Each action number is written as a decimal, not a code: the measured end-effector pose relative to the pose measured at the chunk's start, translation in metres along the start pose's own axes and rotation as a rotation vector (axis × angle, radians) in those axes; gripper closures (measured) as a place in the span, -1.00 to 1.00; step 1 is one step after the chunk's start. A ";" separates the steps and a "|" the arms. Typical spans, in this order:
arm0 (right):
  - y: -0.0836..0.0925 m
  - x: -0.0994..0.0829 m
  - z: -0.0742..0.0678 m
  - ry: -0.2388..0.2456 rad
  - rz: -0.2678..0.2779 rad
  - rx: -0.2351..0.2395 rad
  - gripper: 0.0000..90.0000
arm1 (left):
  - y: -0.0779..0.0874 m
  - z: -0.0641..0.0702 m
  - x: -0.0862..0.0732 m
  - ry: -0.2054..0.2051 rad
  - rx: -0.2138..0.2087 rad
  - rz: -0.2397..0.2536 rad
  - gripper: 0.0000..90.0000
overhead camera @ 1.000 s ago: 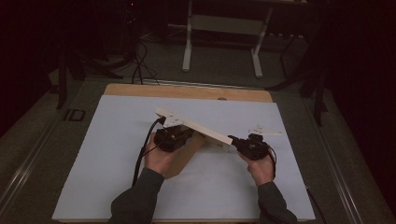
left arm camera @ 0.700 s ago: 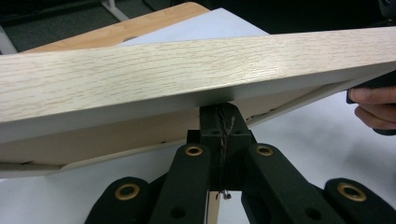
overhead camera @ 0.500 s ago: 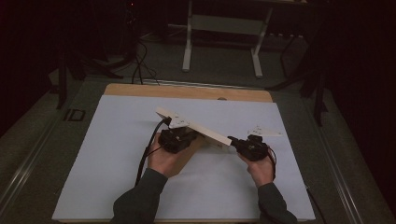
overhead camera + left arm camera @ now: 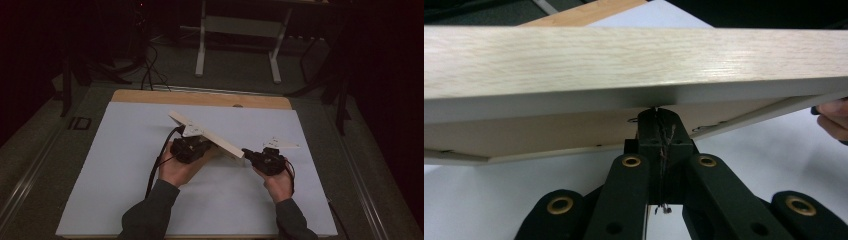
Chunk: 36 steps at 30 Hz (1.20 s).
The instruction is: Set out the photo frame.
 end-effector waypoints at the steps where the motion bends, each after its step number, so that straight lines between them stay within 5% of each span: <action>1: 0.000 0.000 -0.001 0.001 0.000 0.001 1.00 | -0.002 0.000 0.000 -0.001 0.001 -0.003 1.00; 36: 0.000 -0.008 -0.024 0.062 -0.016 0.043 1.00 | -0.015 -0.010 0.000 -0.032 0.003 -0.028 1.00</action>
Point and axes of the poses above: each handheld gripper's, and its own axes: y roughly backward along the jaws, x roughly out of its top, z roughly to its right, the point moved 2 cm from there along -y, roughly forward along the jaws, and after that the axes turned 1 degree about -z, right-handed, at the moved point
